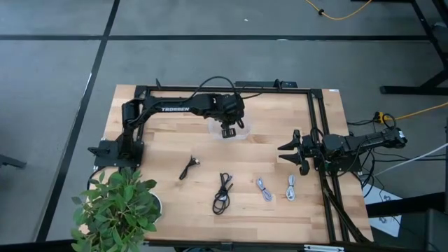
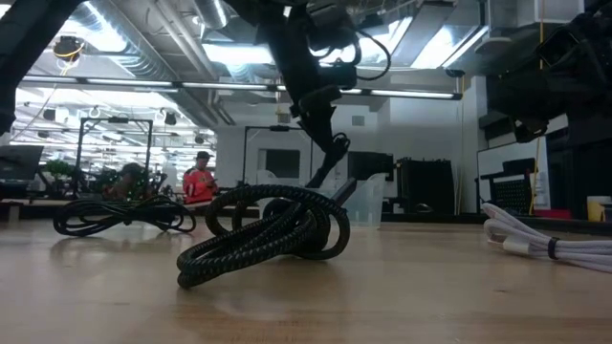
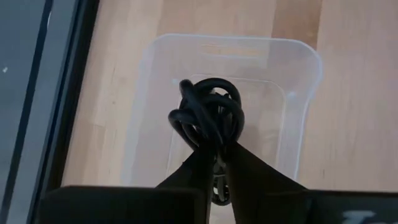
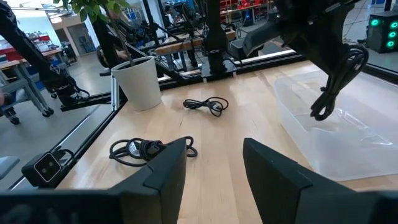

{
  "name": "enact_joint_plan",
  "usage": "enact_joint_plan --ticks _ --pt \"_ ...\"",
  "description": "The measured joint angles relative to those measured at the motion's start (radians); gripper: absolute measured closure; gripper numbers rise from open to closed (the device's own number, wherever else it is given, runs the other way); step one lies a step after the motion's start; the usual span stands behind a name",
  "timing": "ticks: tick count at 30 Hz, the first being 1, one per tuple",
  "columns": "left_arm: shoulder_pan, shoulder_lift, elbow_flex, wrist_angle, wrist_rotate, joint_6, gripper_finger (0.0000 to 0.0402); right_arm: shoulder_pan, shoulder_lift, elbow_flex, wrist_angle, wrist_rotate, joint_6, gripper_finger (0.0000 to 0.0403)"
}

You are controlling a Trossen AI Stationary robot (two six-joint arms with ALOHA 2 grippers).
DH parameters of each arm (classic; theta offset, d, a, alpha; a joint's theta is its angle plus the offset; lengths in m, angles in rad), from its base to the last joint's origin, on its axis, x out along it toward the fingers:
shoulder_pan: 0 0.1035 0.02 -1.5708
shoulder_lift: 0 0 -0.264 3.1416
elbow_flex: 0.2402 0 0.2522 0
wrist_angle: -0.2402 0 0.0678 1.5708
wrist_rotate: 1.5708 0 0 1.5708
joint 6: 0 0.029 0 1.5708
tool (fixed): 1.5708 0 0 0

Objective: Pick and place USB-C Cables
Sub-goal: Put the bottom black charger cable into the transparent bin, then put the top black charger cable into the transparent bin

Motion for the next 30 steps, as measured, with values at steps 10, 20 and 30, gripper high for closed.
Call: enact_joint_plan --ticks 10,20,30 --pt "0.014 0.0 0.0 0.0 -0.034 -0.029 0.0323 0.0 0.0 0.0 0.0 -0.001 0.003 0.0239" --pt "-0.039 -0.015 0.146 -0.237 -0.107 -0.212 0.032 0.0 0.0 0.0 0.0 -0.007 0.003 0.0239" --pt "-0.176 -0.015 0.228 -0.462 -0.048 -0.32 0.0323 0.0 0.0 0.0 -0.003 -0.026 0.014 0.0239"
